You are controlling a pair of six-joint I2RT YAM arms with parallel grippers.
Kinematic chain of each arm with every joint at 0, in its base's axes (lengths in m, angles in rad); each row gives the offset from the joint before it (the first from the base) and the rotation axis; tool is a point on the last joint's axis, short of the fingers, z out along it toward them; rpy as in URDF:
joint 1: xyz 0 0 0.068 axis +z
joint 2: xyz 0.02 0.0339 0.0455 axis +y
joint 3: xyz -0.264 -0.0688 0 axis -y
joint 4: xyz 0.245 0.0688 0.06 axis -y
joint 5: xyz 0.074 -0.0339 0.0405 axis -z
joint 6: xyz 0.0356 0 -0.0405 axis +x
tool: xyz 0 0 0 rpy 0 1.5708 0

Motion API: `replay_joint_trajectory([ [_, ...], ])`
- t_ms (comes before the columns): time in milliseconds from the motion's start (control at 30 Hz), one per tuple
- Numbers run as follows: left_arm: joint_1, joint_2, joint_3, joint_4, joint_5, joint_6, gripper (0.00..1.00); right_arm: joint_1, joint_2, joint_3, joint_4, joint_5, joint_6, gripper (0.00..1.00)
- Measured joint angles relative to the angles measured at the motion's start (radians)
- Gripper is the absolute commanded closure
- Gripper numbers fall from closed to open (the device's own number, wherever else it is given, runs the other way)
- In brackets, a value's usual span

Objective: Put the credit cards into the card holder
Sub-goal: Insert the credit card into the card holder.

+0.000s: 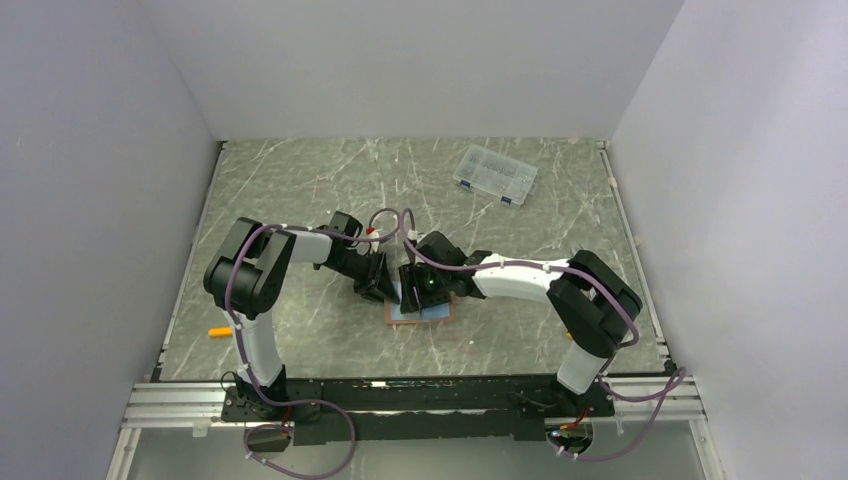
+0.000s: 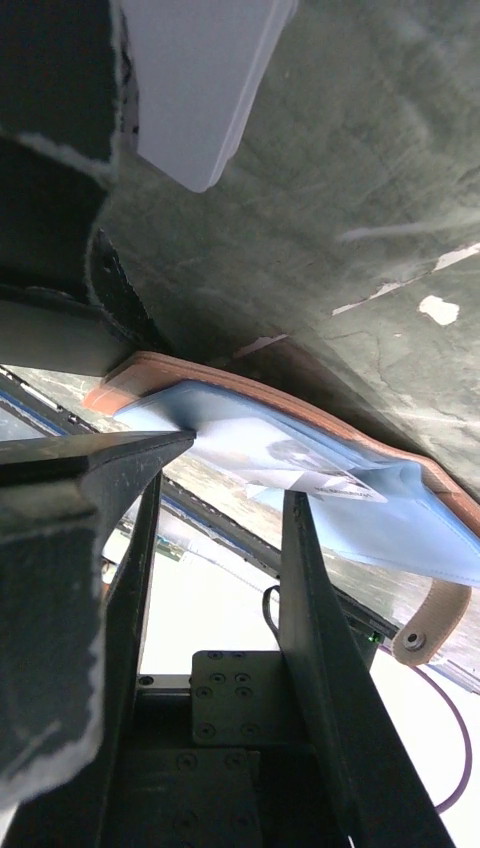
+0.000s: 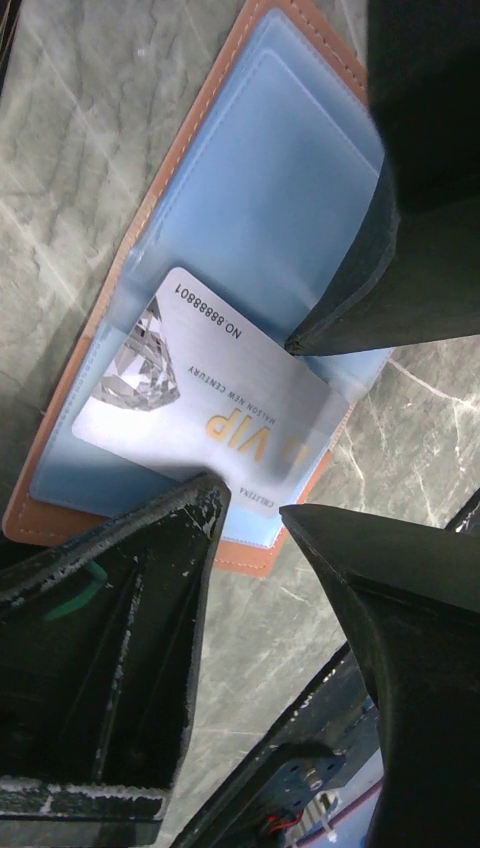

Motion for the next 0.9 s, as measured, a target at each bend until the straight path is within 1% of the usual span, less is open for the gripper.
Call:
replay_joint_trajectory([
  [200,0.0,0.0,0.0,0.014,0.01,-0.002,0.65,0.014,0.005,0.005,-0.002,-0.008,-0.027,0.4],
  [467,0.0,0.0,0.0,0.017,0.018,0.0,0.66,0.019,0.022,0.026,0.0,-0.019,-0.052,0.41],
  [567,0.0,0.001,0.0,0.017,0.019,0.002,0.71,0.019,0.026,0.026,0.011,-0.028,-0.06,0.4],
  [633,0.0,0.002,0.0,0.017,0.018,0.003,0.8,0.019,0.027,0.026,0.018,-0.032,-0.064,0.4],
  [667,0.0,0.003,0.0,0.017,0.018,0.005,0.83,0.019,0.026,0.026,0.019,-0.032,-0.067,0.4],
  [733,0.002,0.004,0.002,0.014,0.027,0.009,0.85,0.018,0.025,0.023,0.026,-0.032,-0.067,0.4],
  [833,0.003,0.004,0.009,0.011,0.042,0.014,0.84,-0.006,0.001,-0.015,0.063,-0.051,-0.061,0.42],
  [900,0.003,0.004,0.013,0.008,0.042,0.021,0.83,-0.045,-0.021,-0.048,0.089,-0.074,-0.048,0.48],
])
